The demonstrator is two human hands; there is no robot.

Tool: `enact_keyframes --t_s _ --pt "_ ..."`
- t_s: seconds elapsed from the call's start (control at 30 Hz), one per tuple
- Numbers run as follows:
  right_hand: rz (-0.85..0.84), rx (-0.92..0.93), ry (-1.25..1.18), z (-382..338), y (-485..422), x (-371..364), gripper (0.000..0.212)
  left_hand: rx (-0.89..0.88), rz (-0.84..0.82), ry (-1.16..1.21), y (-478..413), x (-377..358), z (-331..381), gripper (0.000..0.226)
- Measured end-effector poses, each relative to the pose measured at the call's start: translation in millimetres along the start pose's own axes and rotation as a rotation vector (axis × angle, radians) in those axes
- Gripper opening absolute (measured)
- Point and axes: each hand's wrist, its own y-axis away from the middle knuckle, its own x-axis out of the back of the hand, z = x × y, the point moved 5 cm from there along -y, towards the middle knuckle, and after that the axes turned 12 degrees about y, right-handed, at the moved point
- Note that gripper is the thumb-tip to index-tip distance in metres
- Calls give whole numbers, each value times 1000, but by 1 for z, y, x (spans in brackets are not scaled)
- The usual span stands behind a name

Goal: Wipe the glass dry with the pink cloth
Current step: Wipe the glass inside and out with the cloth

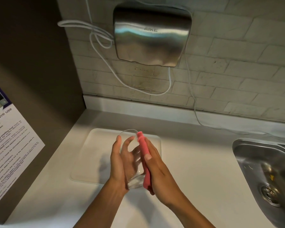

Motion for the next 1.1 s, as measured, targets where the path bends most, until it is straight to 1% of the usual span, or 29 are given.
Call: enact_keyframes --t_s 0.1,0.17,0.23,0.3,0.43,0.53,0.6,0.63,0.73,0.8,0.87,0.93,1.0,1.1 --pt "3 -99 -176 5 -7 7 47 -42 -124 -42 5 -13 -4 74" --pt "39 -112 -235 9 -10 12 44 -94 -150 -112 6 -19 -1 70" --pt "44 -130 -219 14 -11 13 47 -148 -107 -234 3 -19 4 64" --pt "42 -138 -150 17 -11 14 48 -193 -58 -387 0 -17 5 64" --pt "73 -165 -13 23 -14 19 41 -295 -114 -600 0 -19 5 56" --pt "75 -190 -105 27 -12 18 42 -341 -120 -670 -5 -21 12 43" --pt "81 -182 -145 26 -9 15 44 -356 -107 -669 -6 -23 14 41" --pt "82 -162 -126 24 -7 12 45 -354 -90 -636 -6 -24 14 40" --pt "82 -69 86 14 0 3 53 -247 -25 -503 -8 -18 10 46" --pt "83 -40 148 11 -1 4 56 -152 -55 -445 -8 -14 4 52" --pt "72 -70 4 11 -7 10 48 -93 -111 -383 -5 -13 -1 56" --pt "64 -138 -162 14 -11 13 37 -83 -151 -356 -3 -14 -4 59" --pt "56 -147 -193 13 -11 11 34 -120 -131 -372 -4 -17 1 59" --pt "33 -155 -155 22 -3 3 43 -182 -10 -377 -12 -15 17 56"
